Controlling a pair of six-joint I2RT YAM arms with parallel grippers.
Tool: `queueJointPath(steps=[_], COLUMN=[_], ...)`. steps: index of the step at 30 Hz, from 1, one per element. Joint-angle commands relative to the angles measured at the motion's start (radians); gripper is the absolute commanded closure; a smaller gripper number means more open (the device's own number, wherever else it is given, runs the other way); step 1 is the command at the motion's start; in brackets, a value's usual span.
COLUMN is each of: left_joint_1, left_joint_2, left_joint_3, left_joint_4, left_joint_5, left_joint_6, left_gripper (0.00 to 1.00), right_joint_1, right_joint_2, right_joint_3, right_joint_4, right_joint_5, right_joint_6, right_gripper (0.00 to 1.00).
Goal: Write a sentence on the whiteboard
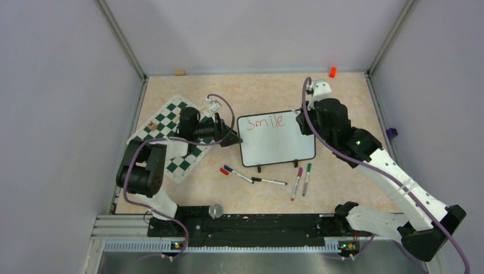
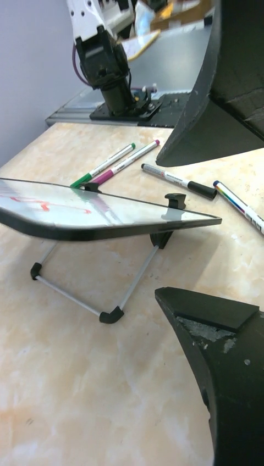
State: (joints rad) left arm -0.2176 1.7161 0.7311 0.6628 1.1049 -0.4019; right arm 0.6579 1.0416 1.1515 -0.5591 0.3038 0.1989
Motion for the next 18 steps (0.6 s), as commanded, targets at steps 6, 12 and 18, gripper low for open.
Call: queueJointPath(steps=[6, 12, 18], left_joint_1=[0.004, 0.054, 0.118], left_joint_2=[-0.117, -0.166, -0.356], left_joint_3=[0.002, -0.117, -0.148], left_joint_4=[-0.171, 0.148, -0.073], left_joint_5=[0.042, 0.102, 0.025], left_joint_6=[0.156, -0.045, 0.071], left_gripper=[0.09, 0.01, 0.01], right_joint_1=[-0.009, -0.009, -0.009], right_joint_2=[0.016, 0.012, -0.011], right_joint_3=[0.004, -0.007, -0.013], right_joint_4=[0.103, 0.135, 0.125], right_joint_5=[0.006, -0.04, -0.044], right_joint_6=[-0.021, -0.003, 0.003], right_gripper=[1.0, 1.0, 1.0])
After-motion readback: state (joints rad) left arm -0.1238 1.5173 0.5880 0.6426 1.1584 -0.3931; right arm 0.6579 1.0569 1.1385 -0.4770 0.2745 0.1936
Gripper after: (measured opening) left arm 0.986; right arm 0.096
